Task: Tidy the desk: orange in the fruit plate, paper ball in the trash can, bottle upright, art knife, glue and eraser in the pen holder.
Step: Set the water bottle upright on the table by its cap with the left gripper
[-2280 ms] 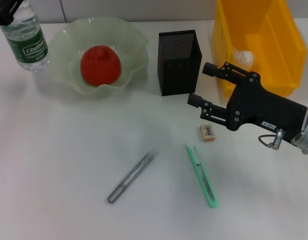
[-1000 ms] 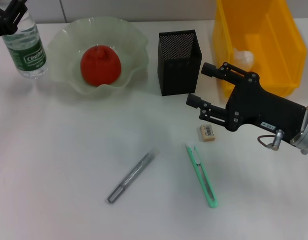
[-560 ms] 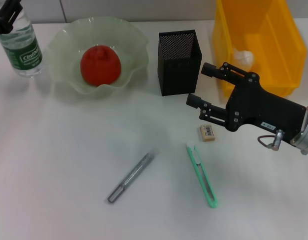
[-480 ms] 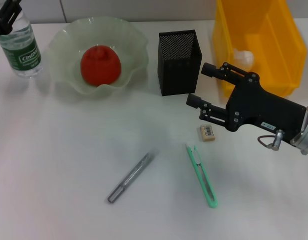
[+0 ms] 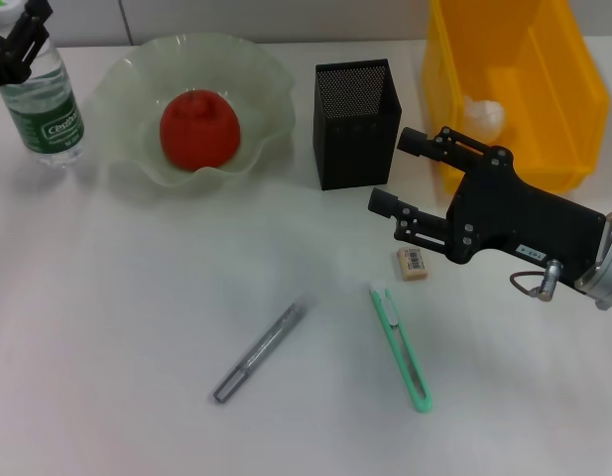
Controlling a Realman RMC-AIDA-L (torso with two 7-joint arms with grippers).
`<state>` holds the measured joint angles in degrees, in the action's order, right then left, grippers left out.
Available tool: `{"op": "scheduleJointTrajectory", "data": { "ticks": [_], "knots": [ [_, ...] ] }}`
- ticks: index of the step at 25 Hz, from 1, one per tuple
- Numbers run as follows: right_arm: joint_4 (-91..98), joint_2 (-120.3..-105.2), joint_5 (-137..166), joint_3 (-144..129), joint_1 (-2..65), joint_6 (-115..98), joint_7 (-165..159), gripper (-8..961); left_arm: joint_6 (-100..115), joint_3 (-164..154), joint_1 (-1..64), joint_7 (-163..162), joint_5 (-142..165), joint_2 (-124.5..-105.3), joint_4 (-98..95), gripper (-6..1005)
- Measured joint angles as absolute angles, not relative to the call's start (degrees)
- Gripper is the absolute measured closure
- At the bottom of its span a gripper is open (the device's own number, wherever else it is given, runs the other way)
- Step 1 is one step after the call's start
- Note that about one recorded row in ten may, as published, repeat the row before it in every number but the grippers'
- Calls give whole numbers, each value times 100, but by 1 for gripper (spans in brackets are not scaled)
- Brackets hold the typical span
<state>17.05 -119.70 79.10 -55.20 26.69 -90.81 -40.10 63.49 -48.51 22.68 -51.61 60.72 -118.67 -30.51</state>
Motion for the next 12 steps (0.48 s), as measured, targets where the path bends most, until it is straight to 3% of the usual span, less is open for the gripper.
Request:
{"op": "scheduleJointTrajectory", "data": {
  "ticks": [12],
  "knots": [
    [1695, -11970, 7910, -5520, 2672, -9128, -4013, 222, 6218, -4787, 2415, -5107, 6056, -11869, -2826, 553]
  ]
}}
